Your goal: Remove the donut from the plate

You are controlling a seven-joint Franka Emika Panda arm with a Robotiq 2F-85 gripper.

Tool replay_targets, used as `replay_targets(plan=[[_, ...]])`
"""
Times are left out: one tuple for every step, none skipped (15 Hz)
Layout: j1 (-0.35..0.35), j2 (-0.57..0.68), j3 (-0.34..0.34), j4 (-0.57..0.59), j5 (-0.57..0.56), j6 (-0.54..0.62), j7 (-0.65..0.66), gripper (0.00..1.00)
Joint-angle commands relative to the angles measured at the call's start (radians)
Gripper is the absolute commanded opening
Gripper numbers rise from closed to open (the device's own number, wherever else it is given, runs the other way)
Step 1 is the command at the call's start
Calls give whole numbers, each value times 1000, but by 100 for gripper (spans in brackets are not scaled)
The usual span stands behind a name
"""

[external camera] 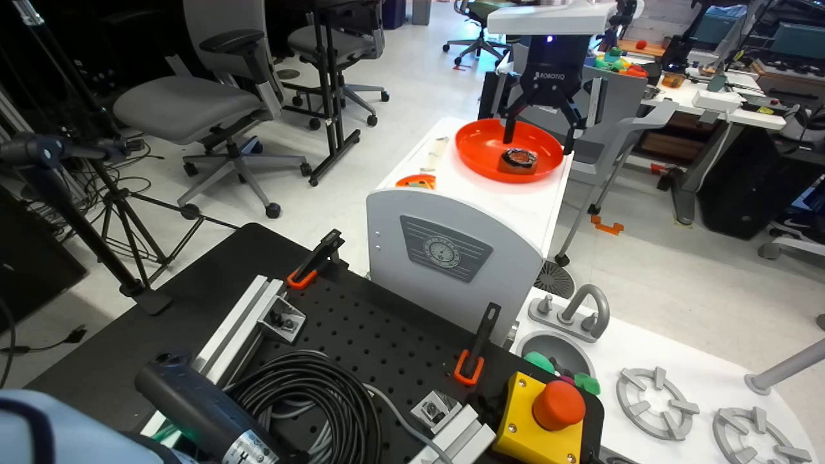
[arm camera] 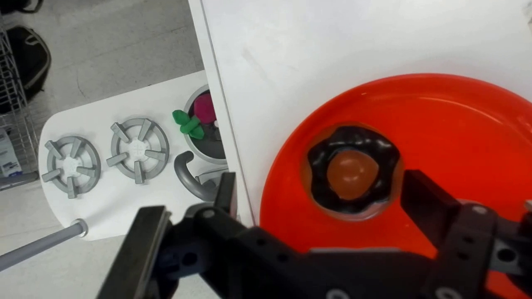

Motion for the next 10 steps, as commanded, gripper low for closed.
replay_targets(plan=[[13, 37, -11, 47, -26, -25, 5, 100], [10, 38, -8, 48, -16, -22, 1, 100], [5, 37, -2, 44, -2, -10, -7, 100], [3, 34, 2, 40, 4, 1, -13, 100], [0, 30, 7, 33, 14, 14, -17, 100], [-1, 29, 11, 31, 22, 24, -20, 100], [-2, 27, 14, 30, 27, 27, -23, 100], [-4, 28, 18, 32, 33, 26, -27, 100], [-4, 28, 20, 33, 35, 26, -29, 100], [-4, 29, 22, 36, 39, 25, -33, 100]])
